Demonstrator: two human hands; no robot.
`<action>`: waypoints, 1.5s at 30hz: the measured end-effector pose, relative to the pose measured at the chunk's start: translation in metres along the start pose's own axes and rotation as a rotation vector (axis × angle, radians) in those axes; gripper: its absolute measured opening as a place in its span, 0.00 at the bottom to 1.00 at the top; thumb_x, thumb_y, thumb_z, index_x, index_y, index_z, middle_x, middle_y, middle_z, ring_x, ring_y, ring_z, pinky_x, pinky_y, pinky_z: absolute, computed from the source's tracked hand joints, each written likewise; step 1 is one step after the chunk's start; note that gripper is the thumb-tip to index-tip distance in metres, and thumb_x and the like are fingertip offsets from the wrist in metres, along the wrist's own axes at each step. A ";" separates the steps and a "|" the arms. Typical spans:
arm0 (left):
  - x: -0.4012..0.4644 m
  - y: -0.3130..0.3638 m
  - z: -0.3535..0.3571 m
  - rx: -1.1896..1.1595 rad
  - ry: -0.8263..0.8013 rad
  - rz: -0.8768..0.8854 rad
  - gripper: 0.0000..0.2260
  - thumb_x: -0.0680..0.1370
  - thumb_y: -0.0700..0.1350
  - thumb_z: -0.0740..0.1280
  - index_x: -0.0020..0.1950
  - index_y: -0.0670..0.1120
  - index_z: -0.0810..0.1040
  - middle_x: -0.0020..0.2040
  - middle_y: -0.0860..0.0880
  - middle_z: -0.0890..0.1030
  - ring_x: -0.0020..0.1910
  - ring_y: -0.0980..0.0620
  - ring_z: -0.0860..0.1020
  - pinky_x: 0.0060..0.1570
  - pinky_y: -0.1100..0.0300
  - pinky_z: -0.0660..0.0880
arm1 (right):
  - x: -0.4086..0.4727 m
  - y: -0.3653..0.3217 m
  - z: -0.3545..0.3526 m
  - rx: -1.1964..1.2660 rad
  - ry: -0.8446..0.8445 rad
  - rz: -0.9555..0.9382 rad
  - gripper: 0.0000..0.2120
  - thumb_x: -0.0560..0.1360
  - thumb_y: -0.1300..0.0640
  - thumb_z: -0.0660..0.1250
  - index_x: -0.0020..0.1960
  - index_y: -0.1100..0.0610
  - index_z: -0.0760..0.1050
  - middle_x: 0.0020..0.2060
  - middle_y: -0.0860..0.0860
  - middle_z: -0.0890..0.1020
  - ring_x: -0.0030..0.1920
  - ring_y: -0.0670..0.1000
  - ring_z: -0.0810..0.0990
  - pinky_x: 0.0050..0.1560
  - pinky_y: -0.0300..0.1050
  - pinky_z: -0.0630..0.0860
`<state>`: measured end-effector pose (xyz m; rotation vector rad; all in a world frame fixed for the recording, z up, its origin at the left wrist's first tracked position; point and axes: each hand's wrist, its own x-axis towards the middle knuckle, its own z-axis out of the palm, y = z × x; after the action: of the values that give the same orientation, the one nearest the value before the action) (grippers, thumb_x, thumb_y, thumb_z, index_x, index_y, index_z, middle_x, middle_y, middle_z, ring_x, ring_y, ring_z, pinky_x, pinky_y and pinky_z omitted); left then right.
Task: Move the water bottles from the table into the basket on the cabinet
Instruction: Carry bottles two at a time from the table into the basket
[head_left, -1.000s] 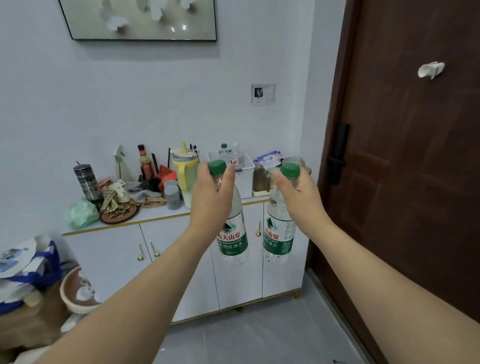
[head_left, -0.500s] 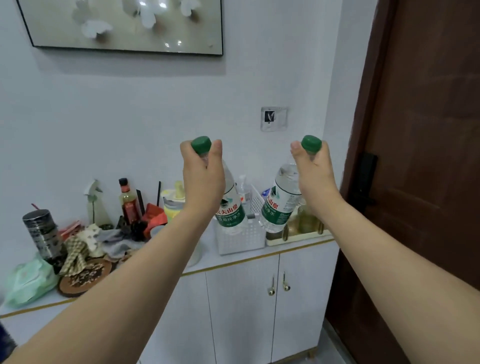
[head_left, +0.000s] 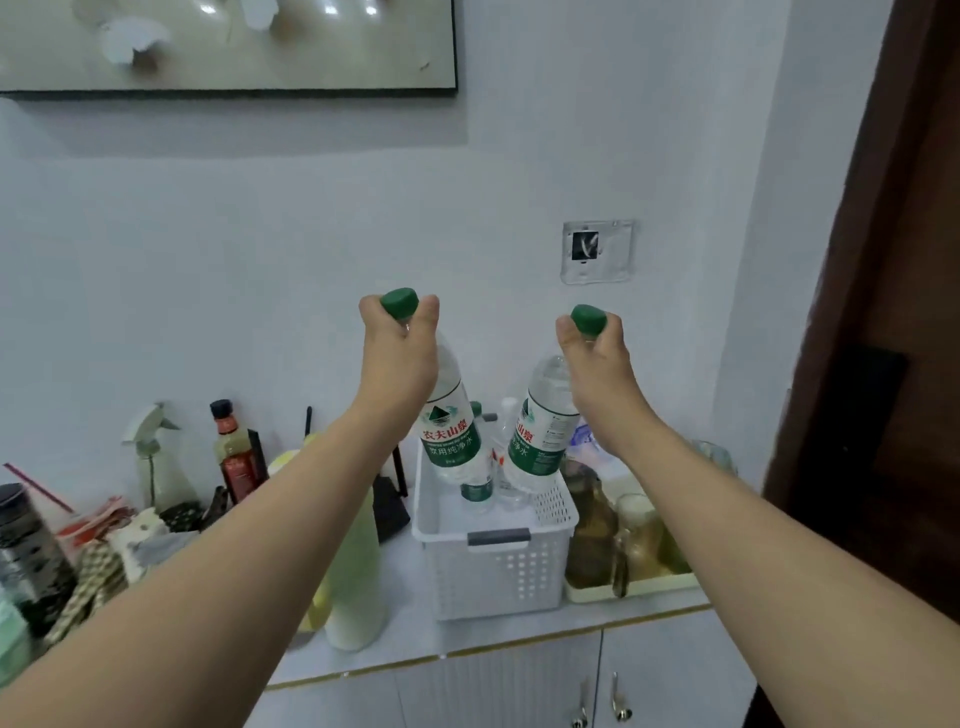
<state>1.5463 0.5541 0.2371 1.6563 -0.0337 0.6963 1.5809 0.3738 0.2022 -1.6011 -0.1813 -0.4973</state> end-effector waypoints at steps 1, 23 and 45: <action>0.009 -0.008 0.004 0.007 -0.004 -0.031 0.13 0.82 0.52 0.61 0.61 0.48 0.63 0.50 0.52 0.72 0.48 0.55 0.73 0.49 0.60 0.68 | 0.009 0.009 0.005 -0.016 -0.022 0.022 0.12 0.78 0.44 0.62 0.58 0.46 0.65 0.63 0.55 0.71 0.65 0.55 0.69 0.68 0.53 0.68; 0.129 -0.195 0.062 0.437 -0.359 -0.413 0.13 0.81 0.49 0.64 0.61 0.45 0.68 0.45 0.49 0.73 0.38 0.53 0.70 0.39 0.56 0.70 | 0.070 0.155 0.060 -0.371 -0.444 0.211 0.11 0.71 0.51 0.74 0.52 0.52 0.78 0.47 0.47 0.83 0.50 0.47 0.81 0.54 0.47 0.78; 0.144 -0.240 0.074 0.953 -0.601 -0.240 0.09 0.79 0.44 0.67 0.54 0.41 0.71 0.49 0.43 0.77 0.50 0.41 0.80 0.50 0.47 0.80 | 0.063 0.188 0.065 -0.442 -0.514 0.272 0.10 0.76 0.51 0.69 0.55 0.50 0.73 0.49 0.46 0.78 0.51 0.48 0.77 0.49 0.43 0.73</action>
<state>1.7906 0.5922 0.0864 2.6810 0.0801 -0.0411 1.7273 0.4067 0.0565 -2.1304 -0.2453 0.1068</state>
